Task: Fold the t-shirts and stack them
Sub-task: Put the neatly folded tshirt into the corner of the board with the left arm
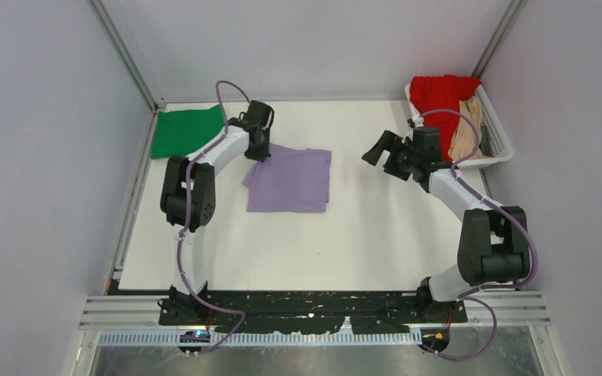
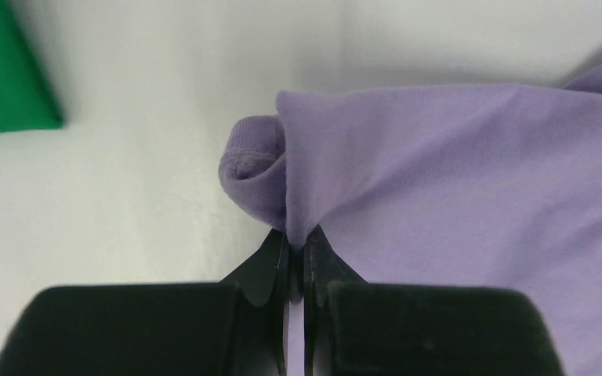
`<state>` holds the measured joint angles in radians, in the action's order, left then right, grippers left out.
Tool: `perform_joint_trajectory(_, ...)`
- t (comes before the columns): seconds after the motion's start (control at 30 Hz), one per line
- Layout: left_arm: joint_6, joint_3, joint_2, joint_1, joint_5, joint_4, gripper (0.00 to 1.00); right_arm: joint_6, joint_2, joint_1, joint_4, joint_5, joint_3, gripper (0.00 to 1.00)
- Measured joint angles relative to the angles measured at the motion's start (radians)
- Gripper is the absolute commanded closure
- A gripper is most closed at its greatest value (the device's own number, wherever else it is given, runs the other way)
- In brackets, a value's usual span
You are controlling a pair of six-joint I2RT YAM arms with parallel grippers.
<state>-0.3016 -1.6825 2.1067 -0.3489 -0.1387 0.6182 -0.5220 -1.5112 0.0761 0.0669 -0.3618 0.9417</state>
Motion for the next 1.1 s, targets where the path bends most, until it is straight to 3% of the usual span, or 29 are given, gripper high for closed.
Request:
perform_joint_trajectory(0.27,0.154,-0.249,0.029,0.068,-0.247,0.051,1.0,0.055,0.07,-0.006,0.101,0.212,-0.042,0.05)
perform_joint_trajectory(0.5,0.36,-0.338,0.067,0.129,-0.395,0.02,1.0,0.082,0.134,-0.006,0.103,0.325,-0.045,0.05)
perform_joint_trajectory(0.73,0.464,-0.42,0.11,0.177,-0.422,0.007,1.0,0.104,0.137,-0.006,0.105,0.405,-0.048,0.05)
perform_joint_trajectory(1.1,0.497,-0.542,0.117,0.241,-0.441,-0.037,1.0,0.111,0.121,-0.006,0.129,0.443,-0.049,0.05)
